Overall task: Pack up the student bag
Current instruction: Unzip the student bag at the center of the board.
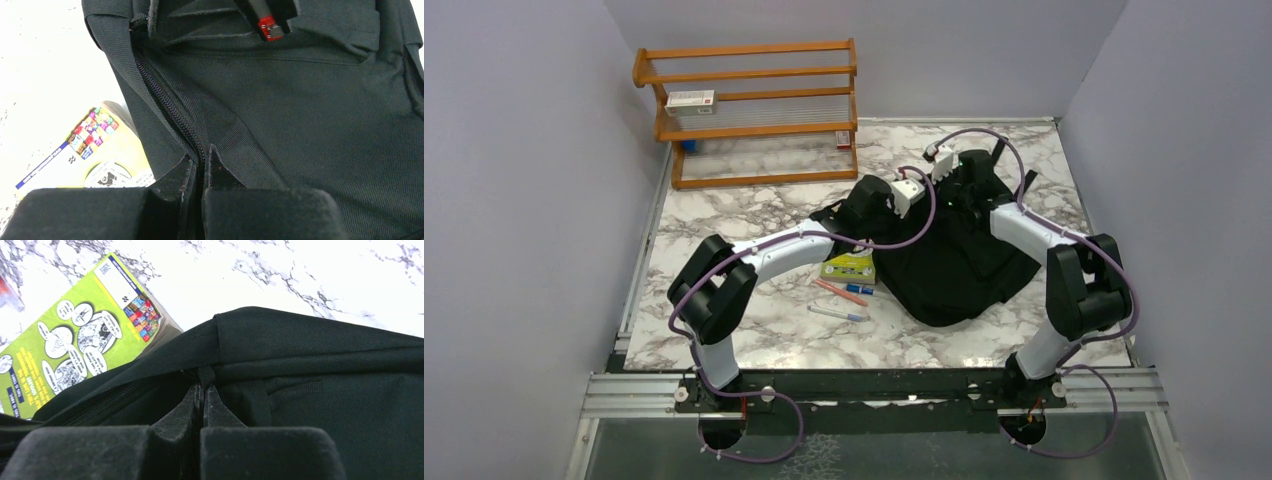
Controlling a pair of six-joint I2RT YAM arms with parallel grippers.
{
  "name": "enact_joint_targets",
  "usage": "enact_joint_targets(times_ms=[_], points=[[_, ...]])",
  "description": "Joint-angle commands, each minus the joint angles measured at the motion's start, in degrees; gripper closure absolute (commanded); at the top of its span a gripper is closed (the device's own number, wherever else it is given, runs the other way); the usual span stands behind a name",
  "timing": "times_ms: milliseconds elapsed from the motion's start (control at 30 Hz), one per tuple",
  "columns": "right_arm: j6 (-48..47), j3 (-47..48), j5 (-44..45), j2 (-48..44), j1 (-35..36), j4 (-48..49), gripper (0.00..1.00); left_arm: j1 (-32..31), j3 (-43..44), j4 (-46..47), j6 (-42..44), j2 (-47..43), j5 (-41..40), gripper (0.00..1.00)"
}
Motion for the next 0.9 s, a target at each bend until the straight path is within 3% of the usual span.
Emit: enact_joint_targets(times_ms=[0, 100, 267, 433, 667, 867], points=[[-0.22, -0.64, 0.62, -4.57, 0.18, 1.33, 0.99, 0.24, 2.65, 1.36, 0.35, -0.48, -1.54, 1.0], [-0.45, -0.09, 0.97, -6.08, 0.18, -1.49, 0.99, 1.32, 3.11, 0.97, -0.09, -0.22, -0.7, 1.0], [0.04, 1.84, -0.12, -7.23, 0.18, -7.32, 0.99, 2.83, 3.66, 0.83, -2.34, 0.15, 1.11, 0.92], [2.75, 1.56, -5.24, -8.17, 0.23, -9.58, 0.99, 3.97, 3.67, 1.52, -3.69, -0.17, 3.44, 0.77], [5.28, -2.53, -6.72, -11.8, 0.26, -6.08, 0.99, 8.89, 2.71, 5.74, -10.25, -3.7, 13.65, 0.52], [6.06, -3.01, -11.69, -12.24, 0.27, -5.72, 0.99, 14.05, 0.51, 10.76, -16.5, -6.39, 17.78, 0.46]])
